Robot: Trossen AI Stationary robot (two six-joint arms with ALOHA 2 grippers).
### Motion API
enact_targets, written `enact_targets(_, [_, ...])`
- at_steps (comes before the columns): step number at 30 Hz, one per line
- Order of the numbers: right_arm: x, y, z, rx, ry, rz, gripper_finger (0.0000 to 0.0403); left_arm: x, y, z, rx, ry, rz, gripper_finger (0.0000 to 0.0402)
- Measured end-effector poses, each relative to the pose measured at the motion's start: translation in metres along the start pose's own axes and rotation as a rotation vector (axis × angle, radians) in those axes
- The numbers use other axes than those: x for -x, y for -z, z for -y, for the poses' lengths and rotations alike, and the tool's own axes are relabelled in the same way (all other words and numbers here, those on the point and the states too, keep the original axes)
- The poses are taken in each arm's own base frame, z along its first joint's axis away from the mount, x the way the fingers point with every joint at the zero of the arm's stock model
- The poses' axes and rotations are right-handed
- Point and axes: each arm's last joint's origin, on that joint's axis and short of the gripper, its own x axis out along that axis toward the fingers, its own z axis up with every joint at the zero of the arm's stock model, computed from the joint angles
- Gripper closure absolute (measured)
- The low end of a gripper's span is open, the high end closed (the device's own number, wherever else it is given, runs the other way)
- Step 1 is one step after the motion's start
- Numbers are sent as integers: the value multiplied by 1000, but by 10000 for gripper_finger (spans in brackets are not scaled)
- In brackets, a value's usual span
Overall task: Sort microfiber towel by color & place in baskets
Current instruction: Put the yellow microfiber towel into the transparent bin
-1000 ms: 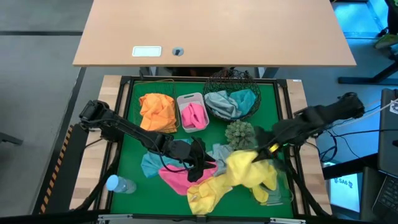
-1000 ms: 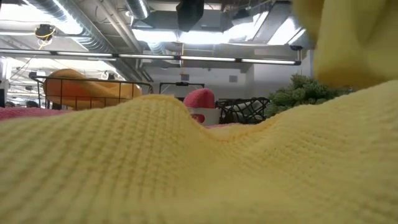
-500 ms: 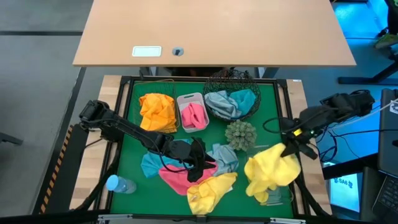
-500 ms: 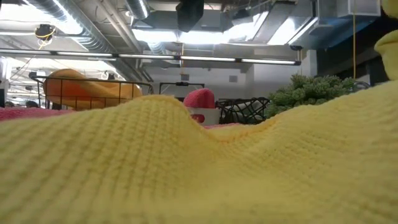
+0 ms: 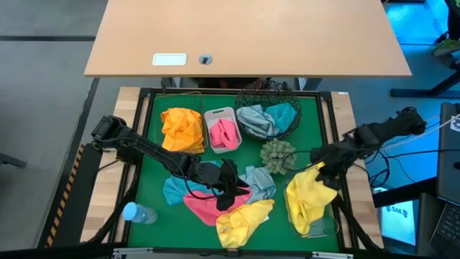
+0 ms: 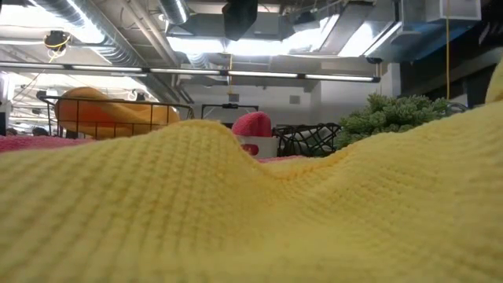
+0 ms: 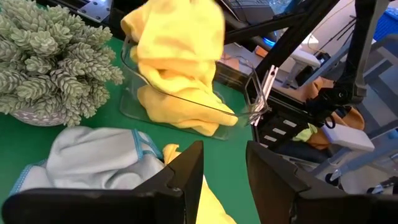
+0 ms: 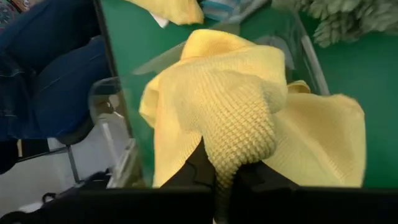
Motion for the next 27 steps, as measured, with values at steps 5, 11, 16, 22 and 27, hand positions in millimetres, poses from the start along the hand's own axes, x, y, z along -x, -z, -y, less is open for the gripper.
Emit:
enact_targets(5, [-38, -1, 12, -1, -15, -14, 395, 0, 0, 0, 0, 0, 0, 287])
enact_targets(11, [-75, -6, 21, 19, -72, 33, 385, 0, 0, 0, -1, 0, 0, 287])
enact_targets(16, [-96, -6, 28, 5, -47, -14, 386, 0, 0, 0, -1, 0, 0, 287])
enact_targets(22, [-108, -8, 32, -16, 30, -42, 378, 0, 0, 0, -1, -1, 1, 287])
enact_targets(27, [-113, -10, 32, -18, 34, -64, 364, 0, 0, -1, -2, -2, 1, 287])
